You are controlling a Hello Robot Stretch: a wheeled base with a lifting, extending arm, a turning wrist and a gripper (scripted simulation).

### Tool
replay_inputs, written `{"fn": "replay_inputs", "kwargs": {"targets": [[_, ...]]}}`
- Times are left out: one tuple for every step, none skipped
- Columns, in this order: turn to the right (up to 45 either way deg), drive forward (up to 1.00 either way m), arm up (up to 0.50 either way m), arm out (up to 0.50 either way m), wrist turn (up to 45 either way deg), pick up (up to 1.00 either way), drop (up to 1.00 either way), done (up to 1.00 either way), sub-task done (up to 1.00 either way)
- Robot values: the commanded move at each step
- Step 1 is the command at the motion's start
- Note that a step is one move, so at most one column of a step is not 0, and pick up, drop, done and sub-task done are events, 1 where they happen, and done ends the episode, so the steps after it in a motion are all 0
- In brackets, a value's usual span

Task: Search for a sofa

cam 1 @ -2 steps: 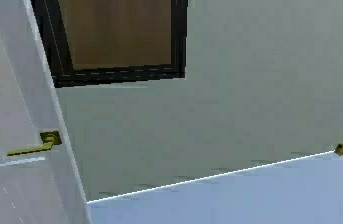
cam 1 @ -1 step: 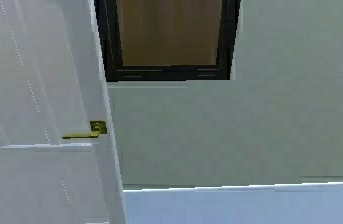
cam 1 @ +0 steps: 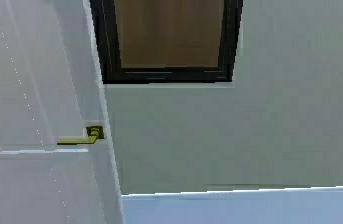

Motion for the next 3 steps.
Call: {"fn": "replay_inputs", "kwargs": {"targets": [[-45.0,0.0,0.0,0.0,0.0,0.0,0.0,0.0,0.0],[-21.0,0.0,0.0,0.0,0.0,0.0,0.0,0.0,0.0],[0.0,0.95,0.0,0.0,0.0,0.0,0.0,0.0,0.0]]}}
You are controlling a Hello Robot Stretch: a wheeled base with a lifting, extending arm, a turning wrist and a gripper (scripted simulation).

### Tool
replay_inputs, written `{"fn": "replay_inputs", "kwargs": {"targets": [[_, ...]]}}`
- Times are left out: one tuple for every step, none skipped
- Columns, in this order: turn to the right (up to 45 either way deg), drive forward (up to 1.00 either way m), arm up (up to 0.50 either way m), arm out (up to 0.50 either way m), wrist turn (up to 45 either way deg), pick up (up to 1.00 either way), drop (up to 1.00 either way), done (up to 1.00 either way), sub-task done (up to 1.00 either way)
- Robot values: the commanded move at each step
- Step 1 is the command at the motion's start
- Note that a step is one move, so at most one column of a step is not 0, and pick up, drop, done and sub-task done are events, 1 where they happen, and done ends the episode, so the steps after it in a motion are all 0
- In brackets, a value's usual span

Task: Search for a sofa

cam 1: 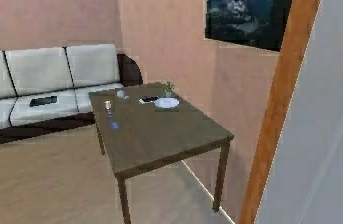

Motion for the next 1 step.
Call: {"fn": "replay_inputs", "kwargs": {"targets": [[-45.0,0.0,0.0,0.0,0.0,0.0,0.0,0.0,0.0]]}}
